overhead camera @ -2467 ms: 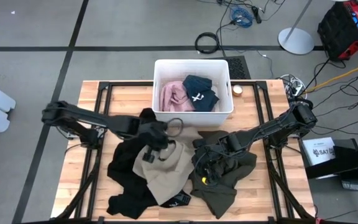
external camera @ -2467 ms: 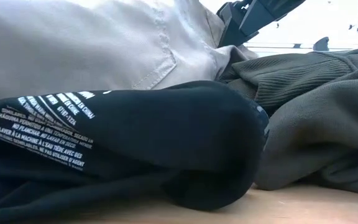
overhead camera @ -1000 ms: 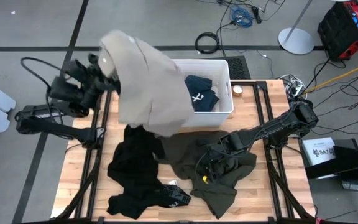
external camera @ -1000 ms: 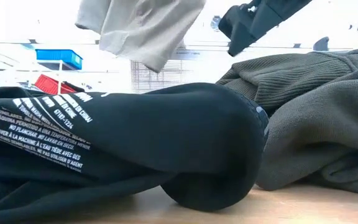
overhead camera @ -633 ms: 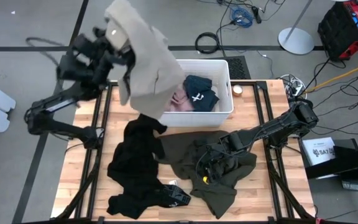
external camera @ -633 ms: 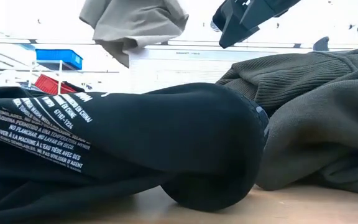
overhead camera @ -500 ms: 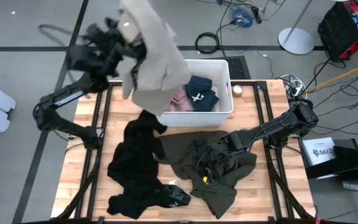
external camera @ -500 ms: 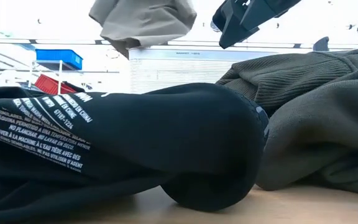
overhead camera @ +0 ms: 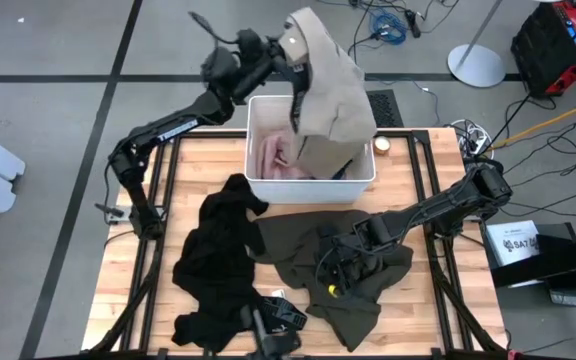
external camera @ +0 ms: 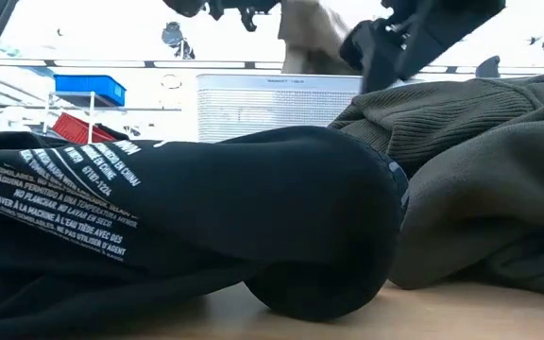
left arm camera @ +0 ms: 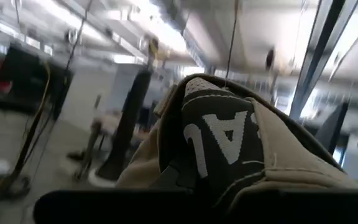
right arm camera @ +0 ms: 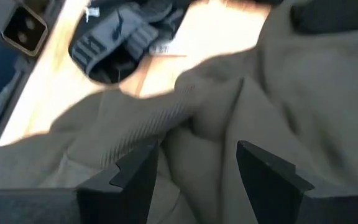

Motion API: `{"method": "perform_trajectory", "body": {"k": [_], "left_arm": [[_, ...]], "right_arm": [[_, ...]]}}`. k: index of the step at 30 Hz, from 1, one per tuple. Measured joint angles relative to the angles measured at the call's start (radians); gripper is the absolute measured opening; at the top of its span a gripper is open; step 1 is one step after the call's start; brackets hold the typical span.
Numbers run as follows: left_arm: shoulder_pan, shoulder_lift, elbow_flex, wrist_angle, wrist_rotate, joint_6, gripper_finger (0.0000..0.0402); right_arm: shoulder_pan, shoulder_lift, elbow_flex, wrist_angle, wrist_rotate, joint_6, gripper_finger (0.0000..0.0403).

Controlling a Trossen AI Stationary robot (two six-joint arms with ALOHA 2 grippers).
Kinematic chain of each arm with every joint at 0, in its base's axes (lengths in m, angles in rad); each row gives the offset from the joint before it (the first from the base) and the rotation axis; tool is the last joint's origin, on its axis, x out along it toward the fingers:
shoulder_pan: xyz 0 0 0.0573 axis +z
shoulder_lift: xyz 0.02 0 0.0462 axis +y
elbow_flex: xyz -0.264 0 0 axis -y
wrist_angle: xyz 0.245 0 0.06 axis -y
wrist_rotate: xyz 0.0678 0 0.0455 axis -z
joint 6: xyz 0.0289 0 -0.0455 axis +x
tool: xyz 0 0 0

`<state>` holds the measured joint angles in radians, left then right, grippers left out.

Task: Sort clothes
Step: Put the brown shorts into the white bin

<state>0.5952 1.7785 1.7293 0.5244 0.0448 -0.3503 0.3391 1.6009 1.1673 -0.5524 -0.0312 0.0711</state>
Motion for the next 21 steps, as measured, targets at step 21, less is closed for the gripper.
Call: {"method": "perform_trajectory", "body": {"k": [21], "left_arm": [[-0.003,-0.293,-0.003,-1.213,-0.256,0.638,0.0017]], "right_arm": [[0.010,0.000,-0.130,0.144,0.000,0.088,0.0208]]}}
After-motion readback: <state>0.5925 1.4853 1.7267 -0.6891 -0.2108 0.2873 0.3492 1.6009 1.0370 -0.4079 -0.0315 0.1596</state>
